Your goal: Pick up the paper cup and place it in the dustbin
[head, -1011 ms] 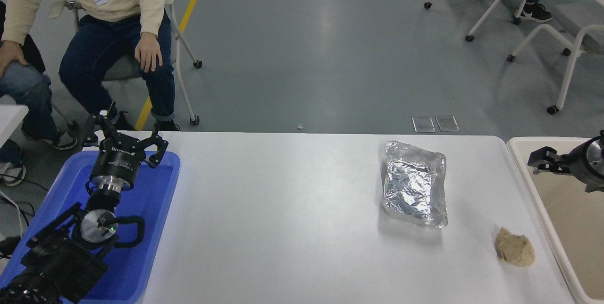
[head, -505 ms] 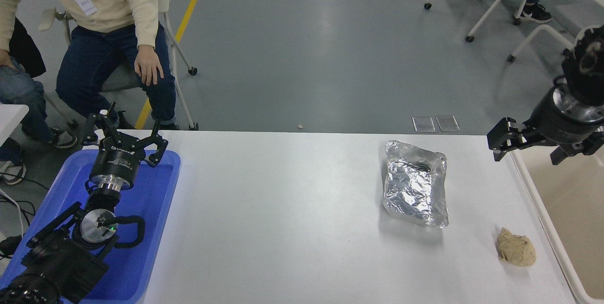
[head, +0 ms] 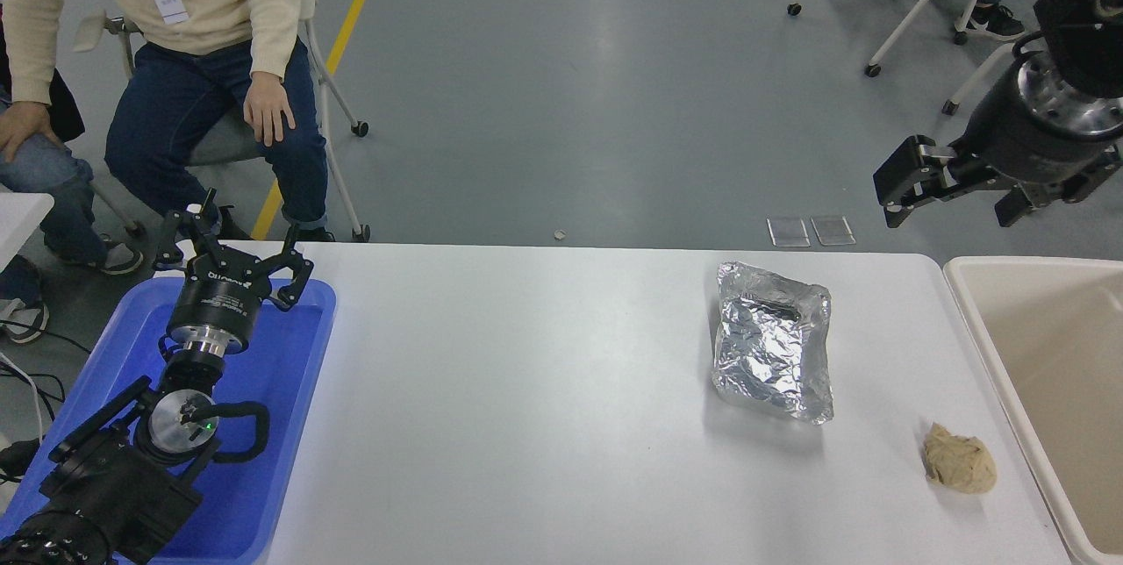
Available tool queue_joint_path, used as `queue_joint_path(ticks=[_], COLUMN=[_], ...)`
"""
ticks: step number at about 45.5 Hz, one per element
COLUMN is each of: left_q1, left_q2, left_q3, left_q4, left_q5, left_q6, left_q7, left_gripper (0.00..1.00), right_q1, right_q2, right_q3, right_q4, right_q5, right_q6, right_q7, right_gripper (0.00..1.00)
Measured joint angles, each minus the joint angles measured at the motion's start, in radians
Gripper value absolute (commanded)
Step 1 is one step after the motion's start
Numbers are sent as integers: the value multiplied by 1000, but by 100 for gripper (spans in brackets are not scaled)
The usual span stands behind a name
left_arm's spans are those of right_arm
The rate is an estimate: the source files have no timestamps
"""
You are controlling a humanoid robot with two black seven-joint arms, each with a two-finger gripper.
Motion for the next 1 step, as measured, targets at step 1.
queue_joint_path(ticks=[1], left_q1=[0], left_q2=[0], left_q3=[0], left_q4=[0], left_q5=[0], left_q6=[0], left_q7=[0], left_gripper=[100], right_q1=[2], right_q2=[1], right_q3=[0], right_q4=[0], right_q5=[1], right_q6=[0], right_q7=[0], right_gripper=[100])
